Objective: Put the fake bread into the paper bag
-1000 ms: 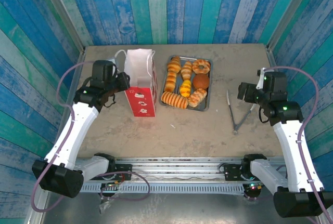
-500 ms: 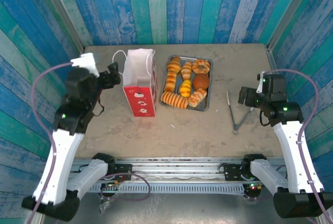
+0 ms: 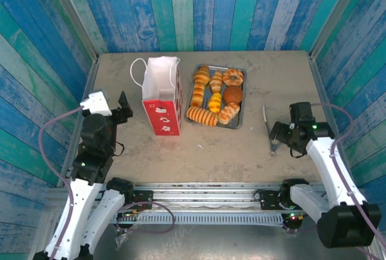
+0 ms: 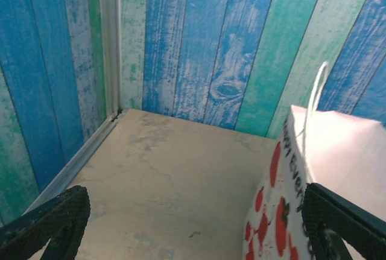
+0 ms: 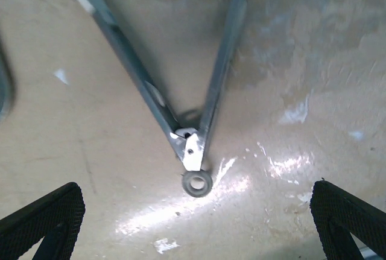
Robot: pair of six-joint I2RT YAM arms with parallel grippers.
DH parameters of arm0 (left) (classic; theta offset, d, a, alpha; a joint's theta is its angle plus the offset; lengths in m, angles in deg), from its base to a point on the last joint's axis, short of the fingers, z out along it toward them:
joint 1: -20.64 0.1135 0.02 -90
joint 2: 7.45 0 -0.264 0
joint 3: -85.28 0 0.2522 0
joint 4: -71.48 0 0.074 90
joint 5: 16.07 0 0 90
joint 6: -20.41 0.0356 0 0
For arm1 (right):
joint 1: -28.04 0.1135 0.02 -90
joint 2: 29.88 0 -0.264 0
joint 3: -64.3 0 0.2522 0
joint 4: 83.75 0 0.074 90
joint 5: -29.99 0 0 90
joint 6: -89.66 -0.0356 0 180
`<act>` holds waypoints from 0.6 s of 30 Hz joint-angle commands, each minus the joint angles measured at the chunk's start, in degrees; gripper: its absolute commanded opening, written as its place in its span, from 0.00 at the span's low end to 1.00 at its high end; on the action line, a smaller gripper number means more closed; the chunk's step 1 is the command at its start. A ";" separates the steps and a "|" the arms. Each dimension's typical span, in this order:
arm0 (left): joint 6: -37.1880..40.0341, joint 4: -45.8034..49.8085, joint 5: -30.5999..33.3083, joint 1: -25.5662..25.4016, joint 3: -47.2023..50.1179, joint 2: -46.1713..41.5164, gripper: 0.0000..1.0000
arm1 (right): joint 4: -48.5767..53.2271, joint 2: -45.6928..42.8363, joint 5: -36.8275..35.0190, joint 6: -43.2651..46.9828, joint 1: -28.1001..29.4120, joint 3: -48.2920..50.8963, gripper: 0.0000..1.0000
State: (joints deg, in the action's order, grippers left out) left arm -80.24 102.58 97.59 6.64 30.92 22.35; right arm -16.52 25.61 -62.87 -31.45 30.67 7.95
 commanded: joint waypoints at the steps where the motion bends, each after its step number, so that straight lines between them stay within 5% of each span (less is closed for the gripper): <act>1: 1.97 -4.28 2.70 -0.18 1.88 -1.07 0.94 | -2.49 0.12 1.03 -1.41 0.50 2.39 1.00; 18: 1.43 -5.48 1.54 -0.15 3.64 0.65 0.94 | -18.31 12.07 -1.92 1.63 0.97 7.63 0.94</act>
State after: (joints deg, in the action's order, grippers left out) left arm -79.41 98.89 98.49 6.64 33.67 22.64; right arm -32.34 36.23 -62.84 -31.14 31.24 16.12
